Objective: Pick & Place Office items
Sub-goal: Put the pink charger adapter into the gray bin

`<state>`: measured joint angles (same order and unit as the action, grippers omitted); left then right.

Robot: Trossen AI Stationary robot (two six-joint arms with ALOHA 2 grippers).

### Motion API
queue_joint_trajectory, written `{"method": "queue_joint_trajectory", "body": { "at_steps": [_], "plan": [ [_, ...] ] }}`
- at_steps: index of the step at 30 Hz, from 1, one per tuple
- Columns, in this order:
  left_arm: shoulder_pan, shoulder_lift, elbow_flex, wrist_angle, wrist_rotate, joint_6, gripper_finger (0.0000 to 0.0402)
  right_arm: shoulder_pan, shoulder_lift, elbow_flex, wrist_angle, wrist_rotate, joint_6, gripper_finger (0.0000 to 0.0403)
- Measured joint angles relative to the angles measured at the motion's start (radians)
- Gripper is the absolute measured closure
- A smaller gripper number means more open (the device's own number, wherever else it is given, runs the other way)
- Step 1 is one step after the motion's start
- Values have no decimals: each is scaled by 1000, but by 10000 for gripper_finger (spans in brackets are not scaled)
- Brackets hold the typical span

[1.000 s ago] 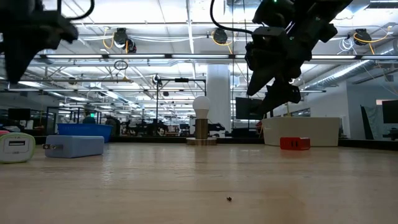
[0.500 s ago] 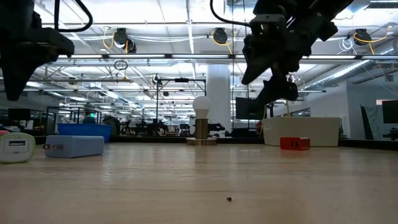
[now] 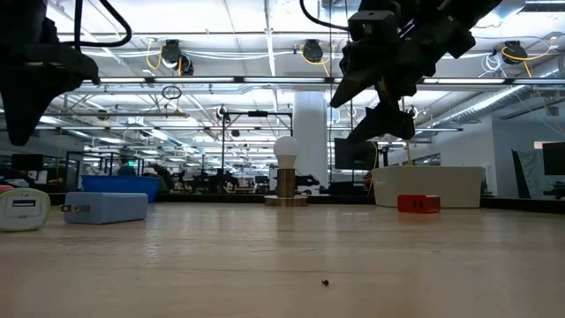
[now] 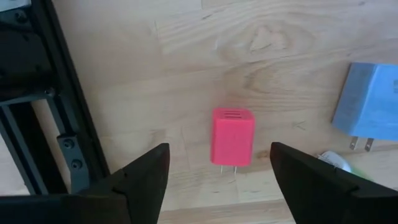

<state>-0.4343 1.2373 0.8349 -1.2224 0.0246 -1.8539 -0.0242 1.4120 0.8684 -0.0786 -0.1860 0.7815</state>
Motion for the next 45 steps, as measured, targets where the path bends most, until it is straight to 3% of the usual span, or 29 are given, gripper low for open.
{"method": "queue_joint_trajectory", "body": {
  "at_steps": [9, 18, 27, 40, 45],
  "plan": [
    [0, 0, -5, 7, 1, 25, 138, 0, 0, 0, 0, 1, 11, 108],
    [-1, 0, -162, 236, 107, 25, 145, 0, 0, 0, 0, 1, 18, 108],
    [-1, 0, -217, 303, 80, 25, 132, 0, 0, 0, 0, 1, 45, 108],
    [-1, 1, -328, 550, 74, 4, 156, 0, 0, 0, 0, 2, 45, 108],
    [-1, 14, -339, 543, 78, 5, 177, 0, 0, 0, 0, 2, 45, 108]
  ]
}}
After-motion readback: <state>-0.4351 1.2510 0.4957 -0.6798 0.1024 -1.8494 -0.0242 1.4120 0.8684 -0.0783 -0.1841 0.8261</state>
